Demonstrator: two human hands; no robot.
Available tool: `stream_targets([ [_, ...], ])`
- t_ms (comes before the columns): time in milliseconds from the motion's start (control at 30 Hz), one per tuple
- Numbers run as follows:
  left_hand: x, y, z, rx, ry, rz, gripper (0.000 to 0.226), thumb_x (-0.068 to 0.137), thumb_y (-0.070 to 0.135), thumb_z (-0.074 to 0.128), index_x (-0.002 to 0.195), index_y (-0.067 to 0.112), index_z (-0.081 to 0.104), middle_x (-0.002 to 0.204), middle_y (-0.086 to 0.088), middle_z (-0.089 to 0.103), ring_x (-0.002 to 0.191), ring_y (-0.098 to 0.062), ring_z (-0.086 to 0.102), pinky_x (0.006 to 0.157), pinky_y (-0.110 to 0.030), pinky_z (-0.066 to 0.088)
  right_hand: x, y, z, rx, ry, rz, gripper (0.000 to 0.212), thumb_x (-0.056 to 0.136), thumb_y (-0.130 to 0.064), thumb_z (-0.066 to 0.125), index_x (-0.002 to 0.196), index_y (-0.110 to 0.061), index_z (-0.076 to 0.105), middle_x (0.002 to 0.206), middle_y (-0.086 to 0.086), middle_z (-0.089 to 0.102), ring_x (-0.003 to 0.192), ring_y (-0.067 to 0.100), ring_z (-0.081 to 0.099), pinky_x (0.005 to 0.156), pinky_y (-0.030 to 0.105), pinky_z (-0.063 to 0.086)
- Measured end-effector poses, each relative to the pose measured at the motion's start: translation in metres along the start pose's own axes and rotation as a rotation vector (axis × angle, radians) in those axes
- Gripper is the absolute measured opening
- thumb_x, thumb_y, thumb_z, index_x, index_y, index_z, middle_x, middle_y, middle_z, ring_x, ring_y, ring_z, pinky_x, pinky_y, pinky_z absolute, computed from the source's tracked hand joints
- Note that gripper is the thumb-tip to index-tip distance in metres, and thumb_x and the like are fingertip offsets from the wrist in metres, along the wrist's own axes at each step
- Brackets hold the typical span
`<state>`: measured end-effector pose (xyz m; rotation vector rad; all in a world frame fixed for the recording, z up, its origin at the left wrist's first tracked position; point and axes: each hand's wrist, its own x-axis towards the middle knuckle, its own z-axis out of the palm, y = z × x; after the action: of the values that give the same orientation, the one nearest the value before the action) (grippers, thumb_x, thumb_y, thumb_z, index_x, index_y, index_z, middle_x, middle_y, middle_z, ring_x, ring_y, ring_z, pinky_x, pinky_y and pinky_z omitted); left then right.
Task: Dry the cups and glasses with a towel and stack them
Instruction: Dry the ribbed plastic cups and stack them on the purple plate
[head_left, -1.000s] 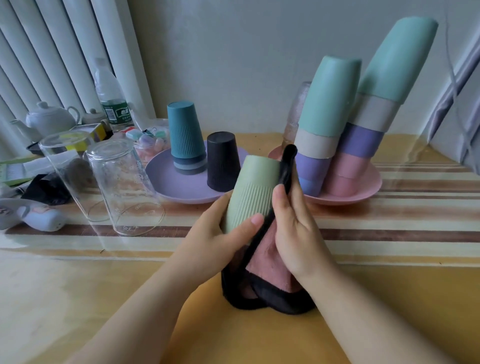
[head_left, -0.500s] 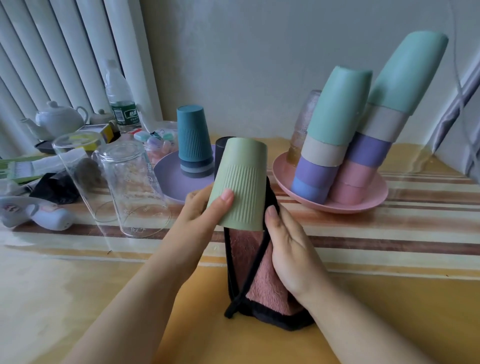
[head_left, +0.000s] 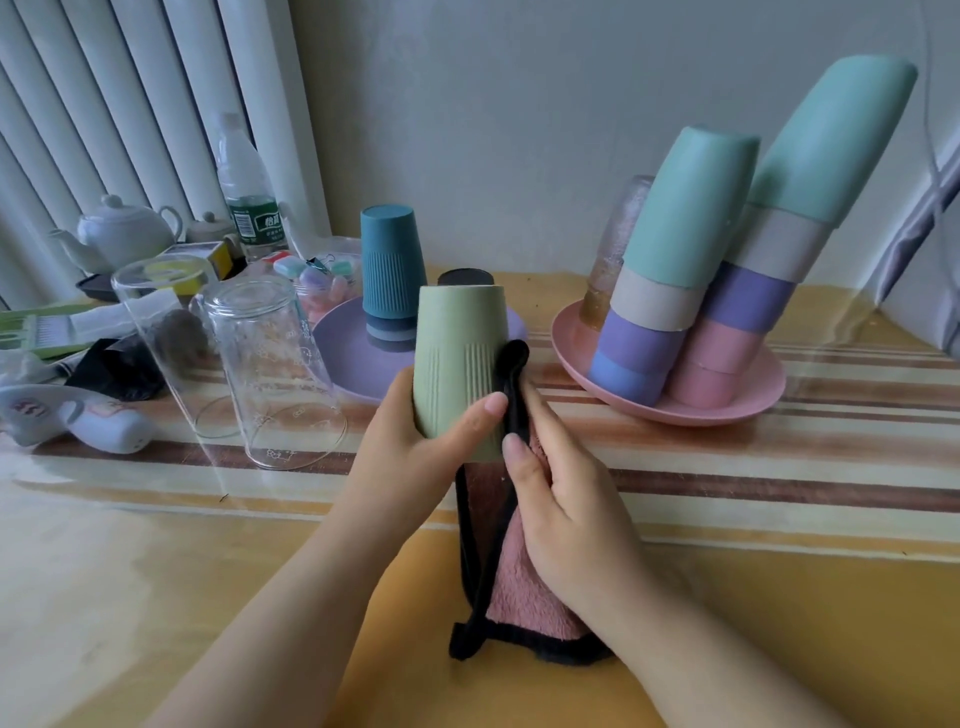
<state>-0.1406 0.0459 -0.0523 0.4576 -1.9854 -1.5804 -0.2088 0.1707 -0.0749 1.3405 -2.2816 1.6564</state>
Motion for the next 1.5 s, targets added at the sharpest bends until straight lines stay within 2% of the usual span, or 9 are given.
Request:
stream_targets([
  [200, -0.008, -0.006, 0.014, 0.068, -0.313, -0.067, 0.067, 0.065, 0.064, 0.065, 0.122, 0.030, 0.054, 0.111, 0.007, 0.068, 0.102, -0.008, 0.065, 0.090, -0.035, 0.055, 0.016, -0.007, -0.025, 0.289, 0.149, -0.009, 0.047, 0.095, -0.024, 0.037, 0.141, -0.020, 0.040, 0.143, -0.018, 0.042, 0.131, -0.013, 0.034, 0.104, 0.005, 0.026],
  [300, -0.011, -0.004, 0.016, -0.007, -0.387, -0.051, 0.062, 0.066, 0.058, 0.065, 0.120, 0.030, 0.056, 0.113, 0.001, 0.068, 0.105, -0.015, 0.065, 0.091, -0.036, 0.054, 0.018, -0.007, -0.031, 0.461, 0.186, 0.057, 0.041, 0.094, -0.030, 0.038, 0.133, -0.024, 0.049, 0.129, -0.027, 0.052, 0.125, -0.013, 0.042, 0.101, 0.005, 0.030],
  [467, -0.010, 0.003, 0.008, -0.207, -0.317, -0.018, 0.038, 0.075, 0.035, 0.063, 0.111, 0.025, 0.059, 0.093, 0.013, 0.074, 0.086, -0.002, 0.069, 0.068, -0.015, 0.051, 0.008, -0.016, -0.022, 0.522, 0.099, 0.128, 0.033, 0.094, -0.032, 0.035, 0.126, -0.036, 0.044, 0.116, -0.042, 0.048, 0.111, -0.028, 0.040, 0.089, -0.005, 0.029],
  [600, -0.004, 0.004, -0.003, -0.269, -0.242, -0.003, 0.055, 0.064, 0.049, 0.063, 0.113, 0.024, 0.059, 0.097, 0.011, 0.073, 0.092, -0.006, 0.069, 0.071, -0.018, 0.053, 0.004, -0.012, -0.013, 0.461, -0.021, 0.201, 0.026, 0.086, -0.046, 0.034, 0.107, -0.051, 0.048, 0.102, -0.053, 0.050, 0.110, -0.029, 0.040, 0.090, -0.004, 0.028],
  [900, 0.001, 0.002, -0.011, -0.153, -0.116, 0.030, 0.049, 0.057, 0.059, 0.066, 0.103, 0.041, 0.066, 0.114, -0.003, 0.059, 0.107, -0.023, 0.062, 0.090, -0.043, 0.054, 0.008, -0.003, -0.010, 0.401, 0.026, 0.158, 0.026, 0.092, -0.035, 0.039, 0.100, -0.026, 0.062, 0.103, -0.010, 0.068, 0.100, -0.003, 0.059, 0.086, 0.012, 0.043],
  [1000, 0.004, 0.002, -0.010, -0.187, 0.002, 0.094, 0.066, 0.064, 0.049, 0.075, 0.121, 0.022, 0.056, 0.102, -0.003, 0.069, 0.094, -0.016, 0.067, 0.079, -0.032, 0.057, 0.008, -0.005, -0.011, 0.360, 0.078, 0.162, 0.022, 0.099, -0.029, 0.040, 0.096, -0.021, 0.060, 0.100, -0.011, 0.066, 0.087, -0.008, 0.056, 0.083, 0.018, 0.046],
  [1100, 0.004, 0.007, -0.009, -0.211, 0.085, 0.117, 0.038, 0.084, 0.036, 0.064, 0.116, 0.016, 0.057, 0.087, 0.012, 0.073, 0.083, -0.001, 0.066, 0.074, -0.020, 0.054, 0.007, -0.005, -0.011, 0.229, 0.105, 0.142, 0.029, 0.094, -0.036, 0.037, 0.099, -0.018, 0.059, 0.089, -0.002, 0.065, 0.081, 0.007, 0.056, 0.075, 0.019, 0.043],
  [1333, 0.003, 0.003, -0.004, 0.043, 0.054, 0.090, 0.047, 0.063, 0.053, 0.074, 0.103, 0.041, 0.054, 0.087, 0.021, 0.065, 0.077, 0.005, 0.062, 0.061, -0.013, 0.049, -0.002, -0.003, 0.001, -0.085, 0.013, 0.047, 0.055, 0.092, -0.049, 0.025, 0.145, -0.034, 0.030, 0.131, -0.017, 0.056, 0.131, 0.004, 0.041, 0.106, 0.037, 0.039],
  [1500, -0.003, 0.001, 0.004, 0.119, -0.095, 0.076, 0.043, 0.069, 0.054, 0.071, 0.106, 0.038, 0.058, 0.095, 0.020, 0.068, 0.085, 0.001, 0.065, 0.069, -0.017, 0.053, 0.004, -0.006, -0.008, 0.085, 0.165, 0.105, 0.048, 0.093, -0.039, 0.032, 0.140, -0.032, 0.039, 0.125, -0.032, 0.049, 0.117, -0.023, 0.039, 0.098, 0.005, 0.032],
])
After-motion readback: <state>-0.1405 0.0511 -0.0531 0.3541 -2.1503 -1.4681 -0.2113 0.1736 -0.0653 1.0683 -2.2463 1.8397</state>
